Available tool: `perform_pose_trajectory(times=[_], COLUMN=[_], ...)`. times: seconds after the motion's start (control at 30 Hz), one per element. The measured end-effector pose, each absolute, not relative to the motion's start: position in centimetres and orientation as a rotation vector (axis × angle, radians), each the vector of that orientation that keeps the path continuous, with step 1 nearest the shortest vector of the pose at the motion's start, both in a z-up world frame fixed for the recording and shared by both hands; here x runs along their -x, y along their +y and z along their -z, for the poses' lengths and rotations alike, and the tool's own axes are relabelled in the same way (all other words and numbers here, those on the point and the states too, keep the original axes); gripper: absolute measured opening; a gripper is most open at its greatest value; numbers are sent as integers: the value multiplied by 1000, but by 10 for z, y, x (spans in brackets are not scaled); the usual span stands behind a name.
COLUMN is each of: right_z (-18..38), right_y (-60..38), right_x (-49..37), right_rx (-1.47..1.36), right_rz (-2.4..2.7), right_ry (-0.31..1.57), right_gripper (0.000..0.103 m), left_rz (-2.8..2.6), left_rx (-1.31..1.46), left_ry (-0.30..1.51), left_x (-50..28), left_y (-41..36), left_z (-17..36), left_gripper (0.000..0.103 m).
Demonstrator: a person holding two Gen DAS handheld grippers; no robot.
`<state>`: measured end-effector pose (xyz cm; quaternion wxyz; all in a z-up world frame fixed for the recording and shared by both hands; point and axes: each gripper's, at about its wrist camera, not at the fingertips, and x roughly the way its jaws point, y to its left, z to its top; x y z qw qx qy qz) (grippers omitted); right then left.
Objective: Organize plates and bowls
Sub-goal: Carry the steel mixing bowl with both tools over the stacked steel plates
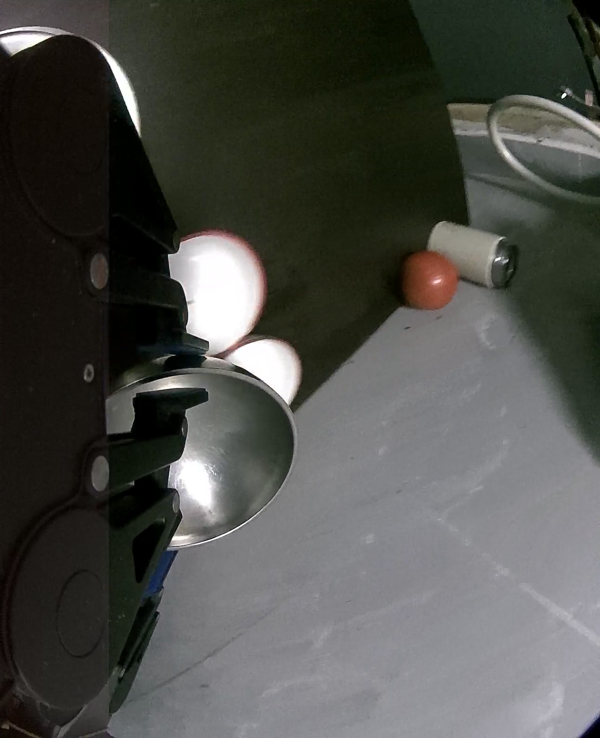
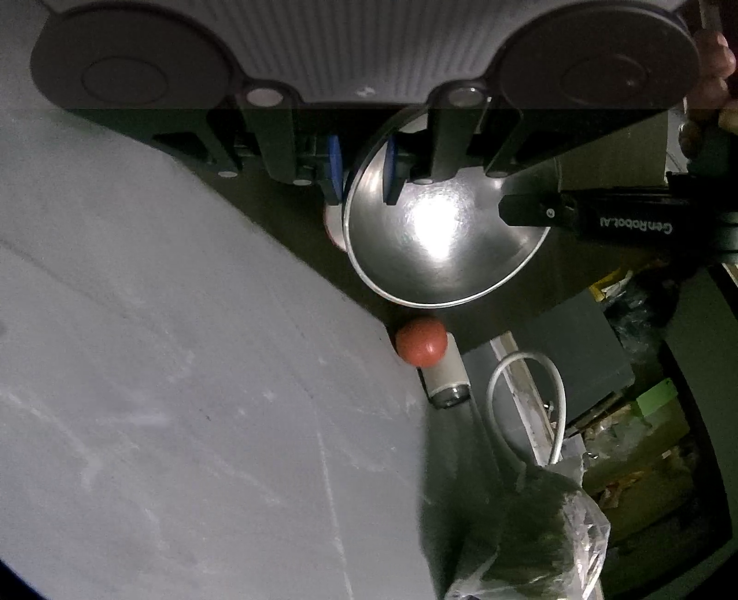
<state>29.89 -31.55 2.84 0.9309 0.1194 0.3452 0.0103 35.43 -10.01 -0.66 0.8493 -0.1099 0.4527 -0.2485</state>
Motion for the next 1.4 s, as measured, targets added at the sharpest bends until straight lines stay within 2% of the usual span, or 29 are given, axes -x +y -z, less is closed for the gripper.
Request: perform_pose_trajectory(times=[0.7, 1.4], right_z=[7, 23], right_y=[-331, -320], right_x=[-205, -197], right_rx=[-330, -367], right_rz=[-15, -64], right_ry=[852, 966], right_gripper=[21, 21], left_rz=[561, 546], left_rx=[123, 91], left_ry=[1133, 1215], left_x=[-297, -287], left_y=[-109, -100], left_z=[43, 52], left_gripper=[15, 16])
